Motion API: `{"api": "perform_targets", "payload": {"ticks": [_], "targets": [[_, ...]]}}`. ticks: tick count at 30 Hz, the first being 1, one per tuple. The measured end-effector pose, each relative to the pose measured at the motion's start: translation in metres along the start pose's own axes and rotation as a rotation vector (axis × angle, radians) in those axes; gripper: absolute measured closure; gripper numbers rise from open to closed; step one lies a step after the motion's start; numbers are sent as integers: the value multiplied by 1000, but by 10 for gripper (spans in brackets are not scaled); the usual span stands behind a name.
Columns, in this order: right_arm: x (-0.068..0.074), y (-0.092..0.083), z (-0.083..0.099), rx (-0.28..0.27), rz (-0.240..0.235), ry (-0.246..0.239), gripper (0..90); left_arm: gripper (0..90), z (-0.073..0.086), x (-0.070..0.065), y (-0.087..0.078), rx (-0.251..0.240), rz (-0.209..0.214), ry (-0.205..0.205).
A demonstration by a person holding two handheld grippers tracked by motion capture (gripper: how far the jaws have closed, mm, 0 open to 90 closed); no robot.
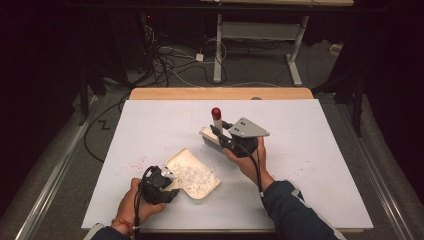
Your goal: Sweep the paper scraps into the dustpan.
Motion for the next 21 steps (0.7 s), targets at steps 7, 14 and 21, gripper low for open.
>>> {"api": "perform_targets", "payload": {"ticks": [7,14,21], "targets": [[37,6,-3,1,-84,-52,702,632,4,5,-3,-1,-2,-6],[64,-7,-8,-21,-203,-38,706,632,4,7,-5,-1,2,-17],[77,-24,-23,-55,-243,-75,706,632,4,7,-6,-7,1,-19]]}}
Point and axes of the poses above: each handheld gripper's, and its own axes: y roughly forward along the jaws, z roughly out of its underside, x roughly to its left, the point moved 9 cm from there along y, roughly forward along the jaws, and after that the axes turned 14 degrees about x, right-handed, at the moved point
